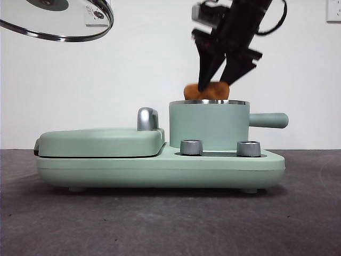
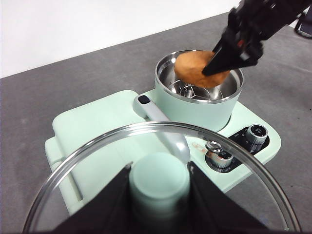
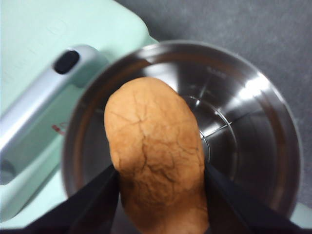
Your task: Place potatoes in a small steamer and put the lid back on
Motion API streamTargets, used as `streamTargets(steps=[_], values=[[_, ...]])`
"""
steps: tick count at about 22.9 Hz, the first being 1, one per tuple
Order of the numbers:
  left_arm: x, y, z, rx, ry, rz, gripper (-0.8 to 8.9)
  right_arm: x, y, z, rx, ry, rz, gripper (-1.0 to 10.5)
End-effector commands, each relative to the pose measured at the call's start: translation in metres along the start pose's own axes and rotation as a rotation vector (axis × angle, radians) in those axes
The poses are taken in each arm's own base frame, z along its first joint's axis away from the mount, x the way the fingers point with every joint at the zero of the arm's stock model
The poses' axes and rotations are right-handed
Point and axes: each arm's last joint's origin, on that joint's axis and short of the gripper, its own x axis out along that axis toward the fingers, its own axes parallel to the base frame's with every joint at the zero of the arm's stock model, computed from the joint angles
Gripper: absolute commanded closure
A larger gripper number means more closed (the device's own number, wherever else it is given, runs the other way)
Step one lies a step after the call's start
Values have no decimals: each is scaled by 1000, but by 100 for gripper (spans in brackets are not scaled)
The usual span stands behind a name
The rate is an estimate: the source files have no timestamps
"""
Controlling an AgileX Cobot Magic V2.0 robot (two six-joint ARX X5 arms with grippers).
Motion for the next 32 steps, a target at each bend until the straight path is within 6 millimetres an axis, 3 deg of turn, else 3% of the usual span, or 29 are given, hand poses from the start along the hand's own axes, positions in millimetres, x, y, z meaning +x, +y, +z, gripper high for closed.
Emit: streamTargets(steps=[1, 9, 19, 23, 25, 28, 32], values=[[-3, -1, 8, 12, -53, -2, 800, 10, -4, 6, -16, -14, -4, 782], [-3, -1, 8, 11, -50, -3, 800, 34, -13, 3, -3, 9, -17, 781], [-3, -1, 7, 7, -45, -4, 800, 35, -13, 4, -15, 0, 13, 614], [-3, -1, 7, 7, -45, -4, 800, 31, -12, 5, -17, -8, 16, 614], [-3, -1, 8, 8, -46, -5, 800, 14, -10, 8, -21, -34, -4, 616], [-3, -1, 8, 8, -48, -4, 800, -31, -2, 9, -31, -78, 6, 631], [-3, -1, 8, 8, -50, -5, 800, -86, 7, -5, -40, -161, -10, 640]])
